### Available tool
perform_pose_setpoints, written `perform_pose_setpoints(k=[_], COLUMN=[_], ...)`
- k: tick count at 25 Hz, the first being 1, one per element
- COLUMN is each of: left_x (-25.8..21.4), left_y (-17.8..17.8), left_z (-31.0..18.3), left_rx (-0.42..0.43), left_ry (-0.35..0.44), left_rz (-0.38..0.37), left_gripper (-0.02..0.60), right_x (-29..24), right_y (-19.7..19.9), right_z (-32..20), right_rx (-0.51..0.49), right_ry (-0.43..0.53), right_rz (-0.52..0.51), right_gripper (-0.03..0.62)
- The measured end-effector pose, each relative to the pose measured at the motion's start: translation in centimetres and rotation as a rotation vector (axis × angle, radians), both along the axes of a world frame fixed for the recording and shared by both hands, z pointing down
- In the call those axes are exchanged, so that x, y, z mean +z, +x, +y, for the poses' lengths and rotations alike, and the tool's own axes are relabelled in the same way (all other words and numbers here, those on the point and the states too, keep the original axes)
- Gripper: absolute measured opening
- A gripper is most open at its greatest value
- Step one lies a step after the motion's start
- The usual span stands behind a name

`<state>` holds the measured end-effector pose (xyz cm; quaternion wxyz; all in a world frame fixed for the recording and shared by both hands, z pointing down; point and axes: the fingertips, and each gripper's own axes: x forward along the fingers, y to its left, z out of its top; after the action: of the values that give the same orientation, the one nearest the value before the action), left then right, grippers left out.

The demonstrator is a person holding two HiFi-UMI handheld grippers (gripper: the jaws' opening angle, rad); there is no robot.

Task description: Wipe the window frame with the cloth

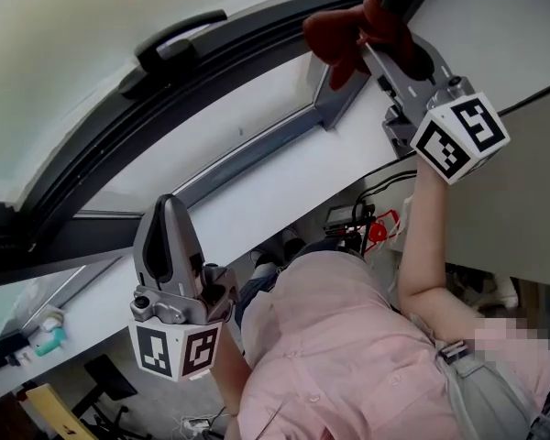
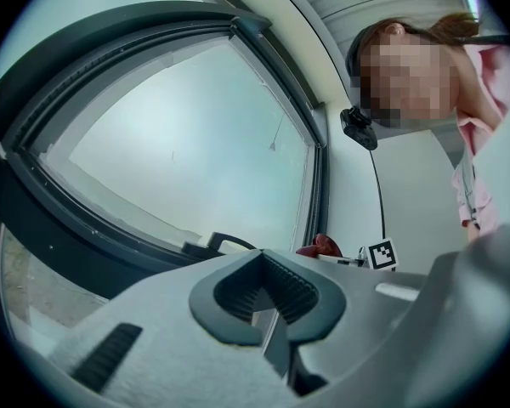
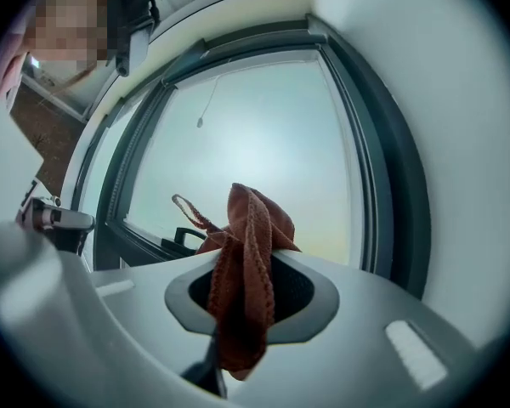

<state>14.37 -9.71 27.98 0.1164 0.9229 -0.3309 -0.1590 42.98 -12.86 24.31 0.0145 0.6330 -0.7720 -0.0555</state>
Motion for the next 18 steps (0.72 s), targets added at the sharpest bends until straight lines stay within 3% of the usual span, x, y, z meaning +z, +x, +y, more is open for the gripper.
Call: perform_pose_setpoints(k=[6, 9, 12, 16, 18], left_x=[-0.4, -0.1, 0.1, 0.2, 0.2], left_y=[-1.8, -2.9, -4.1, -5.8, -6.5], left_z=[-0.3, -0.5, -0.8, -1.0, -1.2], left_rx=[0.032, 0.025, 0.005, -0.024, -0.039], left_ry=[-0.010, -0.016, -0.021, -0.024, -0.025], left_rz=[-0.001, 0.000, 0.001, -0.002, -0.001], left_gripper=[-0.003, -0.003, -0.003, -0.003, -0.003], right_x=[-0.6, 0.0, 0.6, 5.3, 6.8], right_y=[-7.7, -13.6, -18.8, -22.5, -23.5], right_z=[-1.5, -3.6, -6.1, -8.7, -9.4], right_rx=[-0.017, -0.117, -0.198, -0.193, -0.193], right_ry=[0.061, 0.071, 0.105, -0.033, -0.030], right_rz=[0.085, 0.129, 0.237, 0.390, 0.409], right_gripper=[0.077, 0.077, 0.077, 0.077, 0.078])
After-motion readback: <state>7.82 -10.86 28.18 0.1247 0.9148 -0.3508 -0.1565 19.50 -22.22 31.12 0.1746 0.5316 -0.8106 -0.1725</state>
